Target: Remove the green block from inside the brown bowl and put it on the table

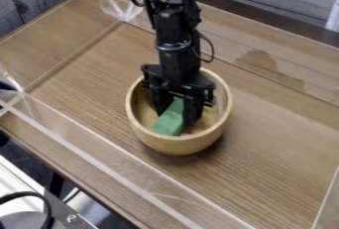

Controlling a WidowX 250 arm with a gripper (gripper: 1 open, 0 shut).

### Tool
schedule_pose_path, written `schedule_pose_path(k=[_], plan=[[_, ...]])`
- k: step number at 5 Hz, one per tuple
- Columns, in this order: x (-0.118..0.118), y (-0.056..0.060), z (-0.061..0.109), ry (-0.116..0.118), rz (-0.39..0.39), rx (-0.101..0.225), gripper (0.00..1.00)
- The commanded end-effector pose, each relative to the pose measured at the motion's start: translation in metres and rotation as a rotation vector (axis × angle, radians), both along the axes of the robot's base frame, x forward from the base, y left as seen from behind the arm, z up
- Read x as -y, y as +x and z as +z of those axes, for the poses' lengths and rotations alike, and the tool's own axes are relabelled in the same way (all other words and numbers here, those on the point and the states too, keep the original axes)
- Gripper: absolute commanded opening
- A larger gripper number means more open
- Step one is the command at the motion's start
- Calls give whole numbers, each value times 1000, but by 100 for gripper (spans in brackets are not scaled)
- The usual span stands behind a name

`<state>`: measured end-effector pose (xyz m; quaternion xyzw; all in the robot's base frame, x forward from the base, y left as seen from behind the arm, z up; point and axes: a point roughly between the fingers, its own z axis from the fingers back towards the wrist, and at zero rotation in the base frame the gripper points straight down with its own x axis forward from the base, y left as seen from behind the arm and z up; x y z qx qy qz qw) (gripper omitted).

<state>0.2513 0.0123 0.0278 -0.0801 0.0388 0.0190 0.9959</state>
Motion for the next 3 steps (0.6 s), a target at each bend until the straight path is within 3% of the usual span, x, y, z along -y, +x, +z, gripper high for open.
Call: schedule_pose_path(k=[1,3], plan=[[-1,6,14,7,11,43,0],[0,7,24,6,18,53,0]])
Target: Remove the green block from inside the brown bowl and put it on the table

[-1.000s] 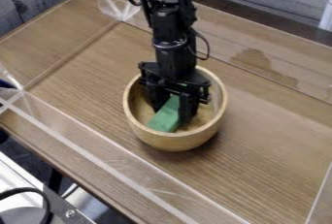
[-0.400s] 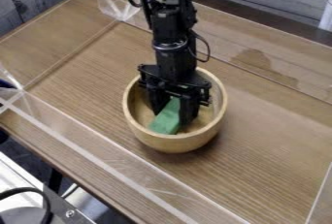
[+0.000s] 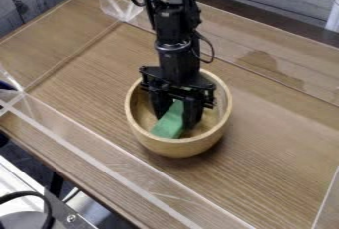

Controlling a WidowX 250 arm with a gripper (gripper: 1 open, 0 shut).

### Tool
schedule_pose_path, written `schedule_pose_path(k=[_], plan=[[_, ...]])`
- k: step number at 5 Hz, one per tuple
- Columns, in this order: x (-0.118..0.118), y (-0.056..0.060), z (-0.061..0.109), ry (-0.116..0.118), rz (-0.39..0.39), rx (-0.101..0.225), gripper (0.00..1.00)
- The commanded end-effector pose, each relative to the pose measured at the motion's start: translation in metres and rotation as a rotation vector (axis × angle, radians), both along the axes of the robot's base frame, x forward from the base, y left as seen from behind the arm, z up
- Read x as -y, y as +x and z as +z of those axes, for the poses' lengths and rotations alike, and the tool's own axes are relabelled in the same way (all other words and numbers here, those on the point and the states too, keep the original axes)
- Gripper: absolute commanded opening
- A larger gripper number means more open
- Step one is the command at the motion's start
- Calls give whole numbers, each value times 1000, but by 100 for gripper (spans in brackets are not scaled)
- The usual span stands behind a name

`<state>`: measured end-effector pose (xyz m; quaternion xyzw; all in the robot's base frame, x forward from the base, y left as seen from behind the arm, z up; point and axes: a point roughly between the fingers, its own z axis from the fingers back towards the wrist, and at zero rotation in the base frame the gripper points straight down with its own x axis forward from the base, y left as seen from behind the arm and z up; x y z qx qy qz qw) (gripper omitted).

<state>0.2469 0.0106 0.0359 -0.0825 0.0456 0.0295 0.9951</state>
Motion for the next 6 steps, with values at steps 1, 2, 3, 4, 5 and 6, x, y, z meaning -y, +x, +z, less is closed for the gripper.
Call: schedule_pose_path(k=[1,2,3,4,5,6], plan=[[-2,12,22,10,2,76,0],[-1,14,28,9,4,85,0],[0,16,37,6,7,102,0],[5,23,58,-3,15,134,0],[19,31,74,-15,19,155,0],[45,39,77,-31,9,162,0]])
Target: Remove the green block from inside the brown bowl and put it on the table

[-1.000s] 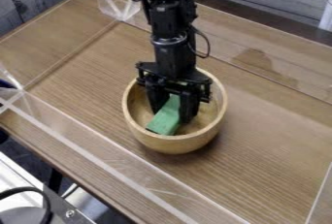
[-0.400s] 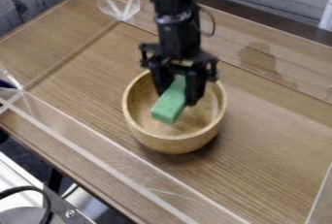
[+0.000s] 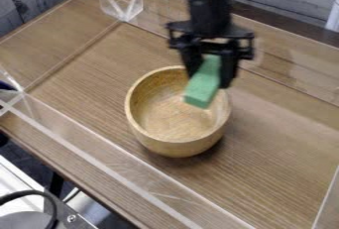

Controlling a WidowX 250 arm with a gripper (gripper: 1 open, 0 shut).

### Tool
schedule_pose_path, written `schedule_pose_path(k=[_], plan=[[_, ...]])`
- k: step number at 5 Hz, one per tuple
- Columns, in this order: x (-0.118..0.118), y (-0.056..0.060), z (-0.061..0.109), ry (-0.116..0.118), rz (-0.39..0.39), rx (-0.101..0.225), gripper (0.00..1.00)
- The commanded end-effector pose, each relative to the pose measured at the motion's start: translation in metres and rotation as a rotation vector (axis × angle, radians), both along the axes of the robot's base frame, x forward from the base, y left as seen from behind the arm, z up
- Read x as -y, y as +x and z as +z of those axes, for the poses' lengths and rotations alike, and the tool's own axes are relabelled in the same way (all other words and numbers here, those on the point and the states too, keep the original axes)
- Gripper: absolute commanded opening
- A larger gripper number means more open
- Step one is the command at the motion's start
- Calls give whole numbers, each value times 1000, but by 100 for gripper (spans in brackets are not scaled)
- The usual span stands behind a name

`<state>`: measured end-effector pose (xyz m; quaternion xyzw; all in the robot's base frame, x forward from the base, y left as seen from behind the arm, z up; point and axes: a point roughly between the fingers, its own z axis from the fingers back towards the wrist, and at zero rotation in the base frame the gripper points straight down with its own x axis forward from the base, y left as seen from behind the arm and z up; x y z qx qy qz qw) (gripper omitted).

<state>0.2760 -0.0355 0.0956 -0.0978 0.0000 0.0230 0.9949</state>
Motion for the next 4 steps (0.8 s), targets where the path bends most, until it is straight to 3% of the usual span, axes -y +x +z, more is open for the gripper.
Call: schedule_pose_path(k=[1,2,4], plan=[[30,17,12,-14,-5,68,0],[58,18,3,-24,-19,63,0],[73,13,-25,-12,-56,33,0]])
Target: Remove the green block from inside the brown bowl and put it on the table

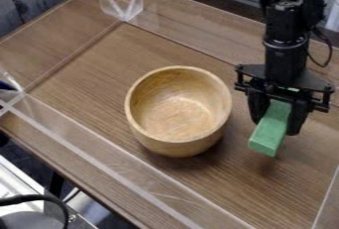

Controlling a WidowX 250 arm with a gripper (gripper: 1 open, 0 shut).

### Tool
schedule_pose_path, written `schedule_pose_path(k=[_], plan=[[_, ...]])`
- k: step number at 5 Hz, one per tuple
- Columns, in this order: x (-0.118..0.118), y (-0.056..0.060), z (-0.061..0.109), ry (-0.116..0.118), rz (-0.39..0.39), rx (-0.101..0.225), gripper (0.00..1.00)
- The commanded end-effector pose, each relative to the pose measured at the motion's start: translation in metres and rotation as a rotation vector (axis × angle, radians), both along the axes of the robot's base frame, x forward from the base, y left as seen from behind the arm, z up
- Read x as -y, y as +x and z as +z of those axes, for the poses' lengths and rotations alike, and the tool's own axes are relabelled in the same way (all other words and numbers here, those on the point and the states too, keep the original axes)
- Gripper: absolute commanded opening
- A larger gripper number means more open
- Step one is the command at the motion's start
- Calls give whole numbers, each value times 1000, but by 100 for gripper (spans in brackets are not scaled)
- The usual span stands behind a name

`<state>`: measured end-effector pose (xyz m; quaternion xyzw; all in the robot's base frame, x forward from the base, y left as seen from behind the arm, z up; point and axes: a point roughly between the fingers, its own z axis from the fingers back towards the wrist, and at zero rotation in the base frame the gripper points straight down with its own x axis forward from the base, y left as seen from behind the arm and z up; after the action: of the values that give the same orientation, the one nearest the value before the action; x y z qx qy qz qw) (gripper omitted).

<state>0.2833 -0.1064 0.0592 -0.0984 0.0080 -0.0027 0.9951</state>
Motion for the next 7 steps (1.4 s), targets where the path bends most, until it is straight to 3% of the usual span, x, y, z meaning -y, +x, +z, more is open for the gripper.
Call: schedule_pose_path(k=[1,4,5,7], plan=[[1,6,9,-7,1,39,0],[-4,7,1,6,11,25,0],[-5,7,2,12,13,21,100],[-12,7,18,7,13,35,100]])
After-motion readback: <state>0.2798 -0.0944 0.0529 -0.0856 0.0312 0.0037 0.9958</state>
